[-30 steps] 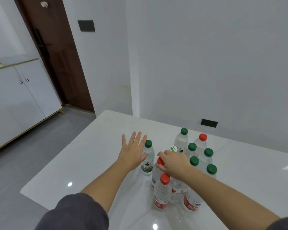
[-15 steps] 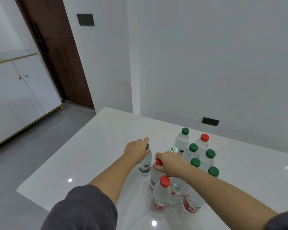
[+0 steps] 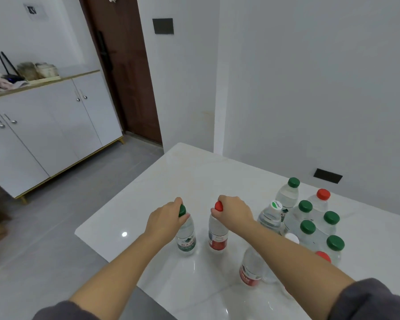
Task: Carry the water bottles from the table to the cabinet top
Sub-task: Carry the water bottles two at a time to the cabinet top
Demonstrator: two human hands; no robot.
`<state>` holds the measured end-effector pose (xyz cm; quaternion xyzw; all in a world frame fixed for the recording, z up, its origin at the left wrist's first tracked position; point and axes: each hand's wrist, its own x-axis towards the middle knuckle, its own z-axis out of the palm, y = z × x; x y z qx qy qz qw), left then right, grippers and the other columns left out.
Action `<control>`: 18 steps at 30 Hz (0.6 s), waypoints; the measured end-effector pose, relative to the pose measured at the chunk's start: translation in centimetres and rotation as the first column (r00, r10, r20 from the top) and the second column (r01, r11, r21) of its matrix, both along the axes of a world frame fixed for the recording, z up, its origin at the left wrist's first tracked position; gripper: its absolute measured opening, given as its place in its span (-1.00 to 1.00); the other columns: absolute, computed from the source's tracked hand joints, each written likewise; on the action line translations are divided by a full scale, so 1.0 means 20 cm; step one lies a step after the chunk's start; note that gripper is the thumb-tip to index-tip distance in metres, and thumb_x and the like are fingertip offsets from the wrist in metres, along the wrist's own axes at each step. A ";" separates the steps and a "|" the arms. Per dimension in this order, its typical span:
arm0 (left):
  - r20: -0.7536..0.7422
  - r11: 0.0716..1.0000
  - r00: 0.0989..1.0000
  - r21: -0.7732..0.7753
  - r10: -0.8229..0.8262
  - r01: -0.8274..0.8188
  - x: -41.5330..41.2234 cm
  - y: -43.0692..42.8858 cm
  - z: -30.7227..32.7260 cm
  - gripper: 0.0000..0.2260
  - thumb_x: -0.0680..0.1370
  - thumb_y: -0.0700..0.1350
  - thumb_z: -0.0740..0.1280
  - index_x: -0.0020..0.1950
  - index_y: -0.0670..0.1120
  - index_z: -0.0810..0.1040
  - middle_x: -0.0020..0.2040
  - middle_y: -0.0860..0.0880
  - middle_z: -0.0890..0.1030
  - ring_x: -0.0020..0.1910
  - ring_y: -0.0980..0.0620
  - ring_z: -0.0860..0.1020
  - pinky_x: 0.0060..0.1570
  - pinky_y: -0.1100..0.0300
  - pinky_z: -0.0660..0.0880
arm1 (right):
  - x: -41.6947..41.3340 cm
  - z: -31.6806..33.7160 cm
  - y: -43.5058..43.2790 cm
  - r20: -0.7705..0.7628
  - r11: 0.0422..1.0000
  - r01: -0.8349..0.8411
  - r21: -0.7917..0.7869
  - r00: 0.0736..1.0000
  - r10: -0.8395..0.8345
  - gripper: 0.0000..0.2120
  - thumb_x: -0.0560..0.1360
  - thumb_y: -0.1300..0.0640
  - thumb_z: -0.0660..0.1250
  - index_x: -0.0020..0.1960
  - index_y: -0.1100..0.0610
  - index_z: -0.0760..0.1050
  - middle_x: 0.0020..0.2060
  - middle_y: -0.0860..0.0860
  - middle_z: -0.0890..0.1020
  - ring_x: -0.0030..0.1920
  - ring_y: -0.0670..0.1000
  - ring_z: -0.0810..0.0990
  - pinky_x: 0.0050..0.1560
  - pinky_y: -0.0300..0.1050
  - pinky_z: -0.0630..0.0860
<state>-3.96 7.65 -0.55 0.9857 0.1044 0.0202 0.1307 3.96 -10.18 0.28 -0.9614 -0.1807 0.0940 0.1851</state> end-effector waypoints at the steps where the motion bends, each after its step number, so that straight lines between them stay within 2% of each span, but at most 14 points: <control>1: -0.001 1.000 1.000 0.012 0.001 -0.001 -0.02 0.02 -0.01 -0.76 0.61 0.11 0.18 -0.03 -0.06 0.30 -0.17 -0.03 0.51 -0.24 -0.07 0.51 -0.34 0.15 0.33 | -0.01 -0.01 0.03 0.007 1.000 0.000 0.011 1.000 0.000 -0.82 0.52 -0.01 0.25 -0.10 0.11 0.39 -0.21 0.04 0.52 -0.18 0.10 0.49 -0.23 -0.14 0.36; 5: 0.003 0.999 1.000 0.043 -0.002 0.002 -0.08 0.09 -0.04 -0.76 0.62 0.10 0.18 -0.02 -0.06 0.30 -0.15 -0.03 0.52 -0.21 -0.08 0.55 -0.32 0.14 0.34 | -0.04 -0.04 0.12 0.013 1.000 -0.002 0.021 1.000 0.002 -0.81 0.52 -0.01 0.25 -0.11 0.10 0.37 -0.23 0.03 0.51 -0.19 0.10 0.48 -0.23 -0.14 0.34; 9: 0.049 0.998 0.998 -0.061 0.027 -0.024 -0.13 0.15 -0.09 -0.79 0.61 0.10 0.20 0.00 -0.03 0.31 -0.16 0.04 0.48 -0.26 0.00 0.47 -0.35 0.21 0.31 | -0.07 -0.10 0.15 0.002 0.998 0.027 0.059 1.000 -0.027 -0.81 0.51 -0.02 0.26 -0.12 0.11 0.37 -0.26 0.03 0.51 -0.21 0.11 0.49 -0.28 -0.14 0.33; 12: 0.103 0.979 0.992 -0.200 0.068 -0.046 -0.13 0.16 -0.13 -0.81 0.58 0.08 0.27 0.00 -0.01 0.37 -0.13 0.07 0.48 -0.23 0.05 0.44 -0.34 0.25 0.29 | -0.08 -0.13 0.16 0.009 0.987 0.093 0.134 0.995 -0.095 -0.78 0.50 -0.02 0.29 -0.04 0.14 0.45 -0.24 0.05 0.56 -0.22 0.10 0.49 -0.28 -0.14 0.34; 15: 0.178 0.920 0.968 -0.380 0.178 -0.099 -0.13 0.14 -0.20 -0.84 0.52 0.05 0.36 -0.05 0.02 0.43 -0.13 0.08 0.46 -0.18 0.05 0.47 -0.28 0.21 0.38 | -0.11 -0.17 0.16 0.021 0.968 0.165 0.188 0.985 -0.172 -0.78 0.48 -0.06 0.31 -0.03 0.09 0.48 -0.18 0.01 0.61 -0.19 0.07 0.52 -0.25 -0.12 0.39; 18: 0.208 0.815 0.937 -0.567 0.281 -0.119 -0.13 0.13 -0.27 -0.77 0.44 0.00 0.48 0.03 0.08 0.50 -0.02 0.09 0.40 0.03 0.04 0.48 -0.04 0.23 0.44 | -0.13 -0.25 0.17 -0.017 0.914 0.213 0.345 0.975 -0.221 -0.76 0.44 -0.09 0.39 0.01 0.02 0.52 -0.07 -0.03 0.50 -0.05 0.01 0.52 -0.13 -0.13 0.44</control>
